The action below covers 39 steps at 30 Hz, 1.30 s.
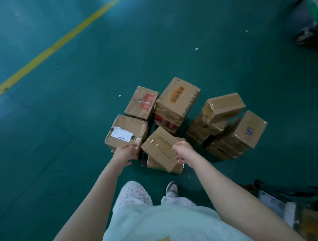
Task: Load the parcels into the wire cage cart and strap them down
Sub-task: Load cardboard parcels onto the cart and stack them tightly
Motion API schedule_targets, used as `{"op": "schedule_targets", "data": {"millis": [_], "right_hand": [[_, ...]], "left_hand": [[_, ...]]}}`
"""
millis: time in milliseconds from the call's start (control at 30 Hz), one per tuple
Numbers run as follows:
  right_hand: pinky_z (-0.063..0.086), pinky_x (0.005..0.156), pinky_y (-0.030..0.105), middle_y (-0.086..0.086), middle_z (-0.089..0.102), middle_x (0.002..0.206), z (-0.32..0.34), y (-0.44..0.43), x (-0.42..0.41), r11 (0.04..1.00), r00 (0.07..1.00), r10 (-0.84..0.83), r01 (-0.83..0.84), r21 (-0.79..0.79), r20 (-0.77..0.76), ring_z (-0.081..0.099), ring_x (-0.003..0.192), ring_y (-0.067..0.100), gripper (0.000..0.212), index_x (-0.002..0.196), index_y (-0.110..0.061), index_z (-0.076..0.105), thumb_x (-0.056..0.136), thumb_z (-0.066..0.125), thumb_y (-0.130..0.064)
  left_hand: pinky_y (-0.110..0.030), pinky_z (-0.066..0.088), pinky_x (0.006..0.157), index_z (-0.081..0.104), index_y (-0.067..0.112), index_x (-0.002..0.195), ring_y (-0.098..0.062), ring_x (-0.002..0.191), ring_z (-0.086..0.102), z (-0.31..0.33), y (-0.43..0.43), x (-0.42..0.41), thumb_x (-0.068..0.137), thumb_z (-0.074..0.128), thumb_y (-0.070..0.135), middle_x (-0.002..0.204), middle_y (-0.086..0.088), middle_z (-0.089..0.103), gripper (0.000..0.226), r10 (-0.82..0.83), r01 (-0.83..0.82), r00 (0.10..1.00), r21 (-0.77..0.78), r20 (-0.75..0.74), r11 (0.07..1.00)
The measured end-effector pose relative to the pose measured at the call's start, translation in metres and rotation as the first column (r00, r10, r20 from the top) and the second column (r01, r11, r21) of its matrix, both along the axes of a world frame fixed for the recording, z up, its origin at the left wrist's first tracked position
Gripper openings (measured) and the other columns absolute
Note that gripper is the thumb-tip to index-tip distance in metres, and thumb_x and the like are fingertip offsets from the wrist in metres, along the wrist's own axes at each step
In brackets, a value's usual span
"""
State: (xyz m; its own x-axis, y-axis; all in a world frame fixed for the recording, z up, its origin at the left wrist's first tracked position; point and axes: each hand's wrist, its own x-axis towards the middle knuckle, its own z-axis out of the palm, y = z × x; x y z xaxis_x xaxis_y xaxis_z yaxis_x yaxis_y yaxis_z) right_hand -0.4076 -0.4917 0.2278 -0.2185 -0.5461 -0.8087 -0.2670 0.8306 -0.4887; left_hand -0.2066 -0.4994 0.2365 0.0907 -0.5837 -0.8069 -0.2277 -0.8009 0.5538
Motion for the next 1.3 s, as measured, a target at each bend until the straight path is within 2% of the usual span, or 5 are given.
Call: {"op": "schedule_targets", "data": {"millis": [300, 467, 633, 867, 1300], "right_hand": [[0.049, 0.083, 0.034, 0.008, 0.055, 0.113, -0.011, -0.069, 0.074, 0.994, 0.996, -0.089, 0.086, 0.072, 0.032, 0.058, 0.099, 0.023, 0.028, 0.124, -0.013, 0.049, 0.097, 0.048, -0.017], [0.047, 0.067, 0.031, 0.009, 0.055, 0.104, -0.024, -0.109, 0.164, 0.981, 0.980, -0.186, 0.181, 0.071, 0.077, 0.055, 0.084, 0.023, 0.016, 0.109, -0.015, 0.048, 0.093, 0.047, -0.017], [0.052, 0.079, 0.035, 0.008, 0.056, 0.108, -0.034, -0.136, 0.223, 0.978, 0.972, -0.203, 0.195, 0.070, 0.120, 0.055, 0.084, 0.020, 0.014, 0.107, -0.017, 0.049, 0.093, 0.048, -0.018], [0.047, 0.075, 0.035, 0.003, 0.055, 0.084, -0.056, -0.178, 0.208, 0.942, 0.940, -0.331, 0.324, 0.092, 0.086, 0.054, 0.077, 0.020, 0.011, 0.104, -0.015, 0.051, 0.093, 0.047, -0.016], [0.051, 0.081, 0.037, 0.002, 0.056, 0.084, -0.168, -0.294, 0.158, 0.908, 0.909, -0.414, 0.409, 0.087, 0.051, 0.056, 0.079, 0.019, 0.020, 0.112, -0.015, 0.054, 0.096, 0.042, -0.020]], "left_hand": [[-0.034, 0.040, 0.086, 0.060, 0.024, 0.109, -0.020, 0.109, 0.057, -0.007, -0.068, 0.093, 0.094, 0.045, 0.017, 0.112, 0.002, 0.061, 0.022, -0.048, 0.047, 0.998, 0.018, 0.037, 0.999], [-0.032, 0.038, 0.084, 0.057, 0.021, 0.108, -0.018, 0.096, 0.056, -0.003, -0.123, 0.168, 0.096, 0.041, 0.016, 0.112, -0.001, 0.060, 0.020, -0.159, 0.156, 0.984, 0.034, 0.079, 0.987], [-0.029, 0.037, 0.082, 0.056, 0.017, 0.122, -0.018, 0.099, 0.055, -0.006, -0.179, 0.212, 0.098, 0.043, 0.021, 0.116, -0.001, 0.060, 0.028, -0.276, 0.273, 0.953, 0.041, 0.127, 0.961], [-0.026, 0.041, 0.067, 0.058, 0.017, 0.121, -0.017, 0.096, 0.055, -0.027, -0.235, 0.200, 0.095, 0.042, 0.015, 0.109, 0.000, 0.058, 0.030, -0.381, 0.377, 0.920, 0.061, 0.093, 0.924], [-0.023, 0.040, 0.059, 0.053, 0.012, 0.127, -0.019, 0.088, 0.055, -0.147, -0.367, 0.157, 0.096, 0.045, 0.014, 0.100, -0.005, 0.056, 0.032, -0.389, 0.375, 0.912, 0.117, 0.129, 0.920]]}}
